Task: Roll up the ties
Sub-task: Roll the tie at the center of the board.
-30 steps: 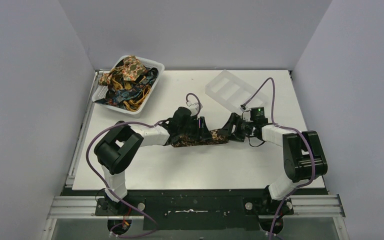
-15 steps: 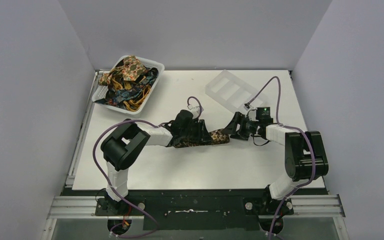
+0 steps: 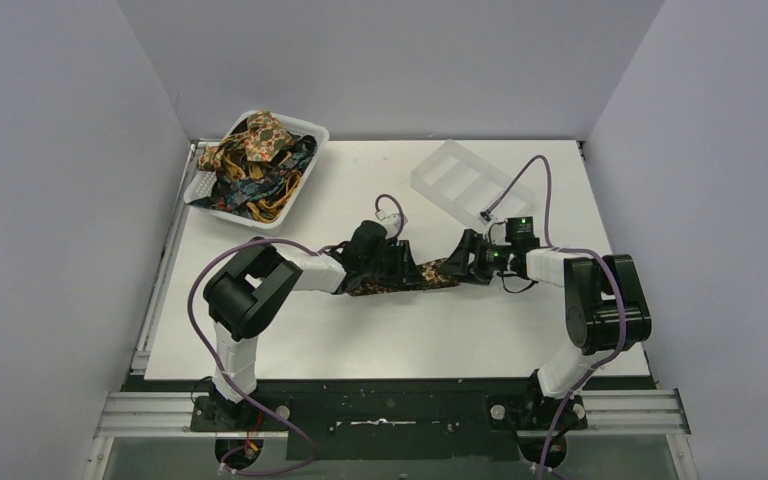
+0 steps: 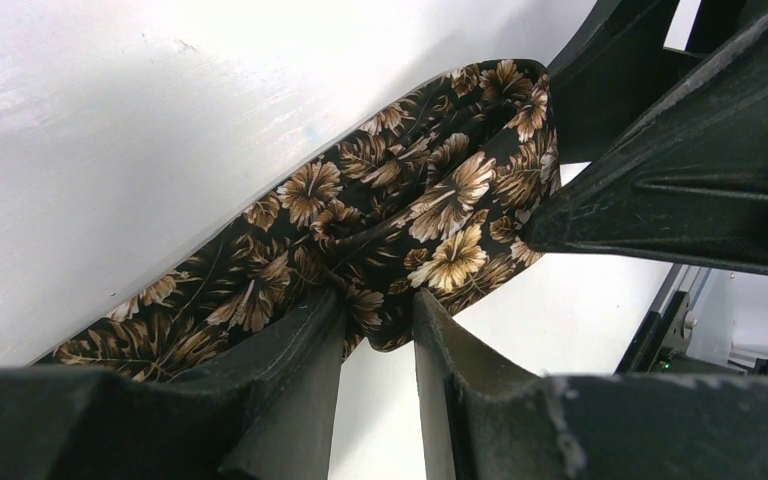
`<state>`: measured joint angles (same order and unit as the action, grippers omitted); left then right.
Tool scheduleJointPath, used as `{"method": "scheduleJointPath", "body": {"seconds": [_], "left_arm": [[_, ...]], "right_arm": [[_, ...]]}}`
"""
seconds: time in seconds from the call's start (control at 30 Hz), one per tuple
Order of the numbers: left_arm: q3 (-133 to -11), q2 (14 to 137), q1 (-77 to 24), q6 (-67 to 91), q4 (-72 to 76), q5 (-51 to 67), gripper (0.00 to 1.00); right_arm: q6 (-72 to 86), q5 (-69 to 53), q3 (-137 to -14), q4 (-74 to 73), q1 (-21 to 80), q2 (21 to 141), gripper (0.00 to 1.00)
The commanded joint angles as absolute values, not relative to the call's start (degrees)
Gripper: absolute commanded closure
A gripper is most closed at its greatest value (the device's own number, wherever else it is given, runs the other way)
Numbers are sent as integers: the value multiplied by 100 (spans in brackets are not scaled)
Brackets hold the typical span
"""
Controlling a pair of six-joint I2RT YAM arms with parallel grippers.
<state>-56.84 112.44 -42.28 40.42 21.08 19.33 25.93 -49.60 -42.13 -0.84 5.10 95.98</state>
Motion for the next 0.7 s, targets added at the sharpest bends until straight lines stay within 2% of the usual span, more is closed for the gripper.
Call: {"method": "scheduleJointPath", "body": {"seconds": [0.0,0.53,0.67], "left_arm": [[-5822,11236,-4236,3804,1984,1726,70],[-5993,11205,-4234,3640,1493,1408,70],[-6026,11219,-4236,3615,1447,1384,70]], "right_arm": [[2483,-5166,-4119,473,571,9663,35],[2875,-5529,-3723,1311,538,9292,42],[3082,-5453,-3687,1344,536,9170,47]]}}
